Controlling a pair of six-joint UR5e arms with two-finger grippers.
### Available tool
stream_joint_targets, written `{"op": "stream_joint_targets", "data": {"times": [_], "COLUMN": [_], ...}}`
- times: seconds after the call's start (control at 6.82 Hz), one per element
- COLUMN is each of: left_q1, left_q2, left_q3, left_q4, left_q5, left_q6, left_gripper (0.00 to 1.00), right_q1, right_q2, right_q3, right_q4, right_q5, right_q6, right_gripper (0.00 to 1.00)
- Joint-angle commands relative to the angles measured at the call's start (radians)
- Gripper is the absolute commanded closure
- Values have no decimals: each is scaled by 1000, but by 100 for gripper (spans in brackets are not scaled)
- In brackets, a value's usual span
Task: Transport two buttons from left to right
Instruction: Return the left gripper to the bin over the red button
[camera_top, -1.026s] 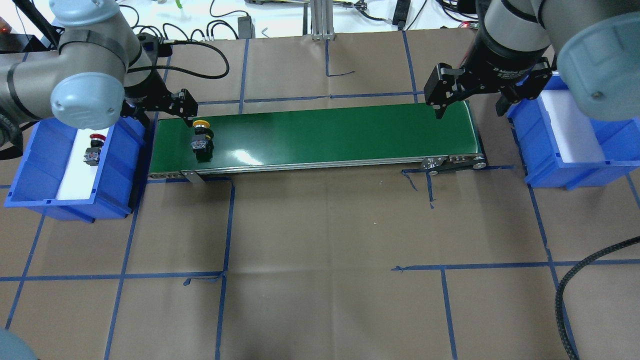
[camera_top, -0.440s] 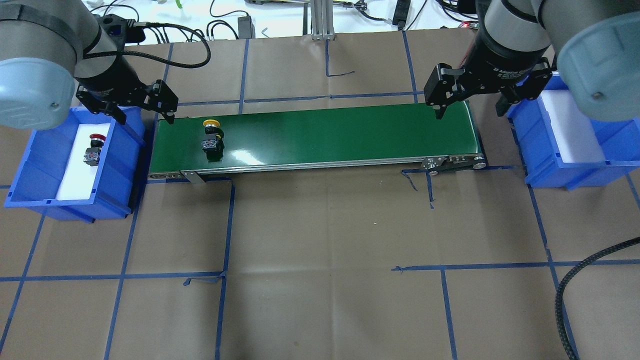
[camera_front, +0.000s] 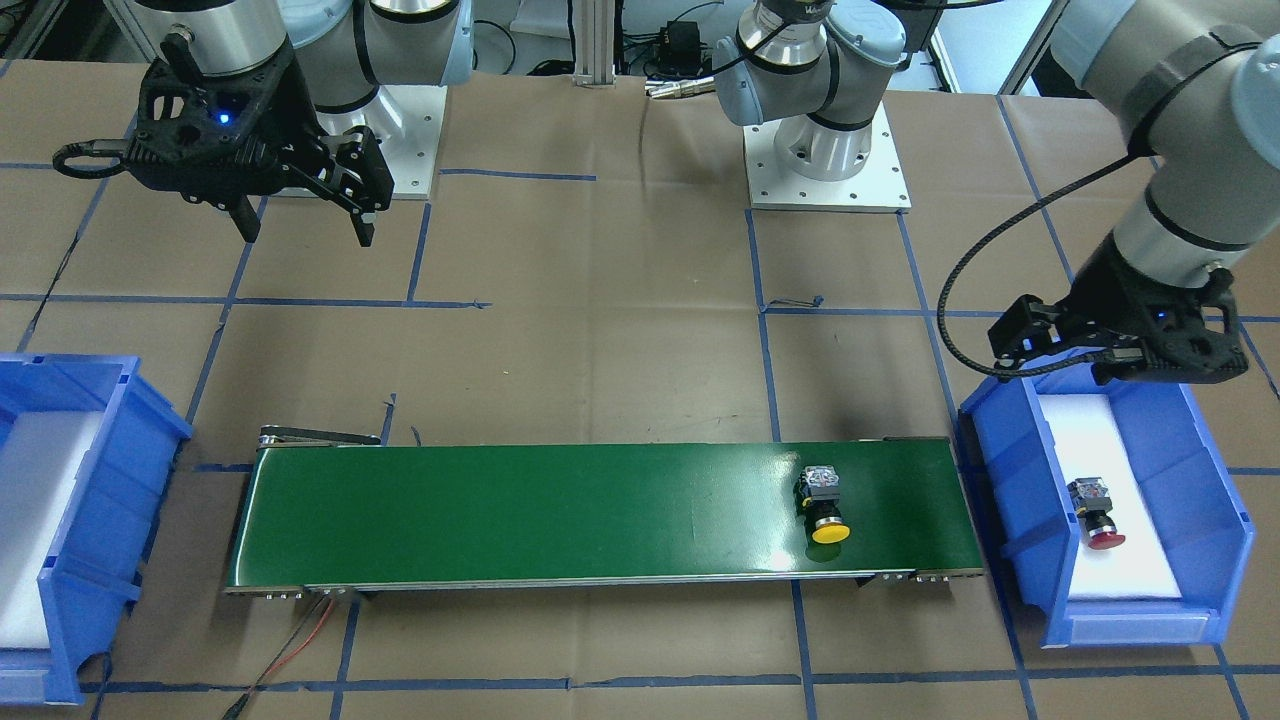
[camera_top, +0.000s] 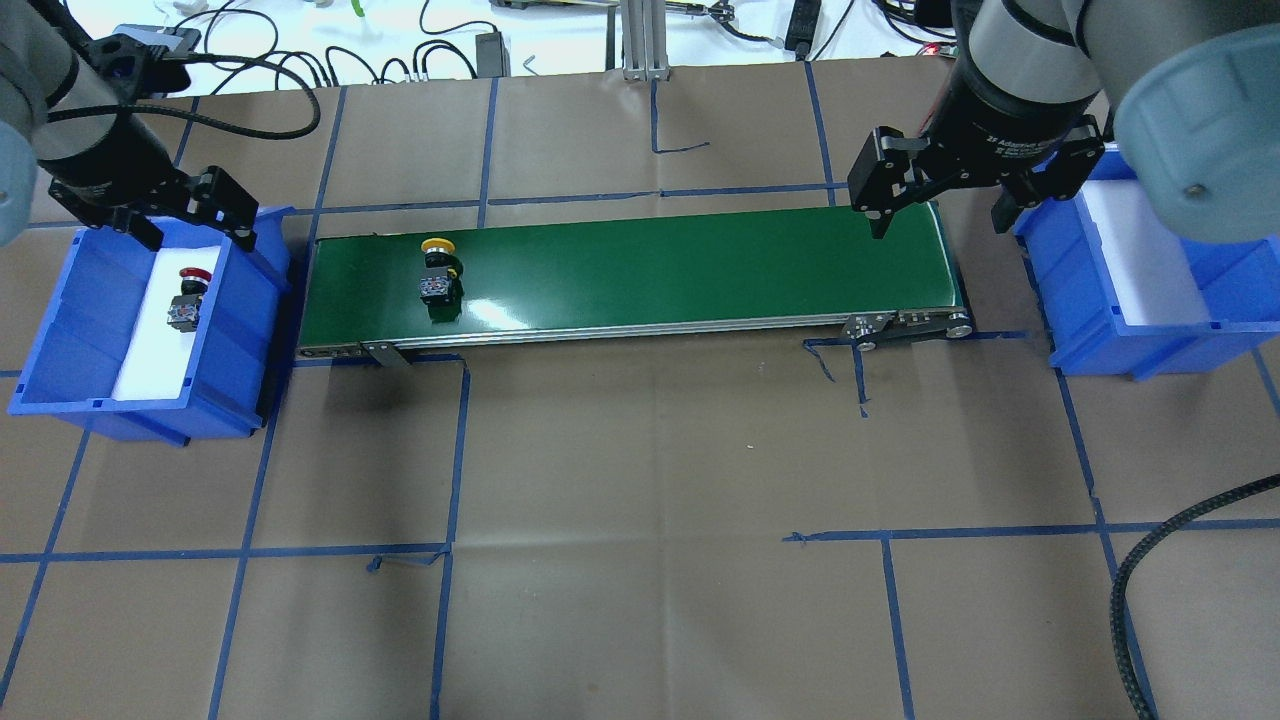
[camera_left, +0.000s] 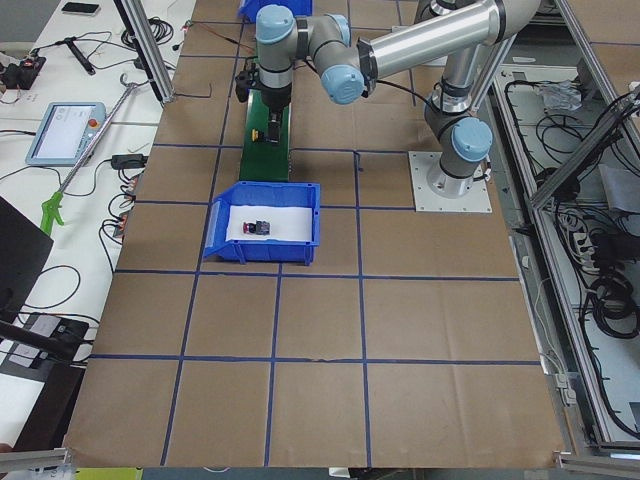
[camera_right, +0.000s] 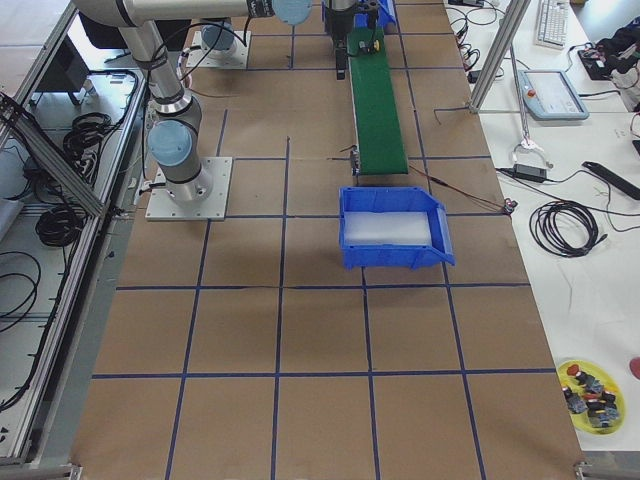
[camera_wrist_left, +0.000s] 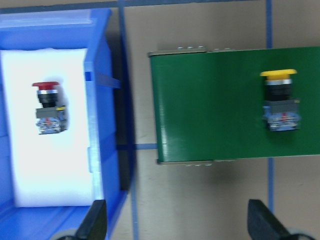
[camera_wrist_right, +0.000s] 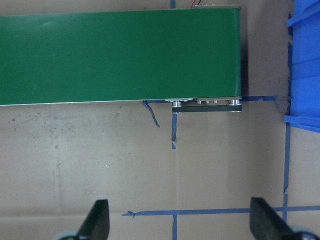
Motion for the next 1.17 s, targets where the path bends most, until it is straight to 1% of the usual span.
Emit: {"op": "stream_joint_targets", "data": {"times": [0.0, 0.29, 0.88, 1.03], "left_q1": [113, 154, 161, 162], "left_q2": [-26, -98, -247, -271], "left_q3": [3, 3, -8, -10], "left_q4": [17, 116, 299, 315], "left_q5": [1, 1, -23, -43], "left_q6": [139, 201, 218, 218], "left_gripper": [0, 0, 1, 1], "right_q1": [0, 0, 0, 0], "right_q2": [0, 0, 1, 1], "right_q3": [0, 0, 0, 2], "right_q4": [0, 0, 0, 0], "right_q5": [0, 0, 0, 0], "right_q6": [0, 0, 0, 0], "right_gripper": [0, 0, 0, 0]}}
